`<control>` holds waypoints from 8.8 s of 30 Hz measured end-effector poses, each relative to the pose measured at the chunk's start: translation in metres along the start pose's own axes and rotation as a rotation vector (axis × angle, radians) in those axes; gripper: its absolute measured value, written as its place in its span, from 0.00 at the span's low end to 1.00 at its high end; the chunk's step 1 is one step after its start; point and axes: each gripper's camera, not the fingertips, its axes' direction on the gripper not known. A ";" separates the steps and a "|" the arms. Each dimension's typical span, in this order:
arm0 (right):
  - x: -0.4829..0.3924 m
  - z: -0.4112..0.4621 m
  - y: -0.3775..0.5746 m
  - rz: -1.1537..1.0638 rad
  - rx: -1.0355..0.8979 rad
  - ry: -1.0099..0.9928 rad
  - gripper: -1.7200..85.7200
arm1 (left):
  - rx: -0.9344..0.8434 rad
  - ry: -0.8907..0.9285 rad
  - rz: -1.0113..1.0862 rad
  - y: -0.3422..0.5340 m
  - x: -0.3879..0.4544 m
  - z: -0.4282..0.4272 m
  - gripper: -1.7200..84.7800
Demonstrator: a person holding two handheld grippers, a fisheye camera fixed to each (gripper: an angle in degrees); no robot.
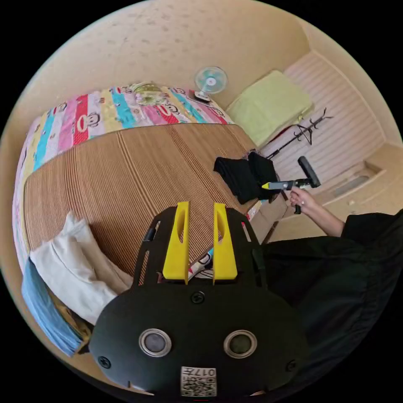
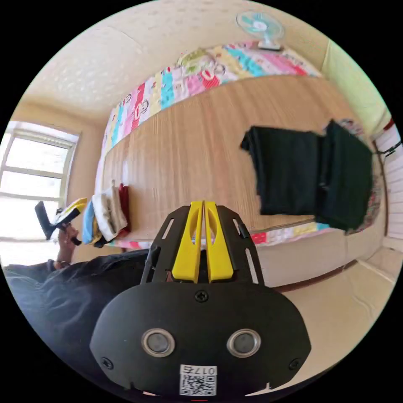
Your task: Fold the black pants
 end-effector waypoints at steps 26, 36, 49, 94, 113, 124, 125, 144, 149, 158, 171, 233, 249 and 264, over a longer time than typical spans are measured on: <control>0.146 -0.007 -0.070 0.304 0.150 -0.011 0.13 | 0.586 0.475 0.176 0.007 0.166 0.162 0.03; 0.042 0.061 -0.211 0.223 0.042 0.122 0.21 | 0.622 0.350 0.066 0.020 0.164 0.187 0.10; 0.082 0.065 -0.239 0.532 -0.043 -0.067 0.08 | 0.578 0.455 0.037 -0.026 0.140 0.194 0.11; -0.235 -0.378 -0.065 -0.816 0.712 -1.906 0.05 | 0.745 0.948 -0.316 -0.016 -0.047 -0.101 0.02; 0.002 -0.005 -0.351 0.424 0.277 -0.696 0.09 | 0.689 0.326 -0.519 -0.128 -0.216 -0.299 0.06; 0.096 0.231 -0.171 0.556 -0.352 -0.472 0.10 | -0.176 0.270 -0.662 -0.029 -0.201 -0.061 0.15; 0.103 0.234 -0.170 0.555 -0.362 -0.472 0.10 | -0.225 0.230 -0.596 -0.046 -0.196 -0.050 0.16; 0.130 0.295 -0.188 0.038 -0.592 -0.253 0.08 | -0.743 -0.017 -0.569 0.013 -0.166 0.012 0.05; 0.152 0.285 -0.127 -0.094 -0.674 -0.219 0.06 | -0.678 0.006 -0.929 0.127 -0.140 -0.051 0.04; 0.211 0.286 -0.028 -0.203 -0.929 0.009 0.06 | -0.565 0.041 -1.206 0.203 -0.105 -0.111 0.11; 0.272 0.281 -0.010 0.049 -0.993 -0.044 0.07 | -0.121 0.188 -1.015 -0.020 -0.187 -0.119 0.14; 0.279 0.188 0.114 -0.651 -0.743 -0.512 0.11 | -0.442 0.409 -0.666 0.031 0.104 -0.181 0.07; 0.315 0.421 -0.255 0.211 -0.325 -0.434 0.16 | -0.046 0.662 -0.938 0.059 0.146 -0.251 0.07; -0.032 0.384 -0.229 -0.463 -0.014 -0.303 0.08 | 0.416 0.686 -1.271 0.201 0.075 -0.363 0.06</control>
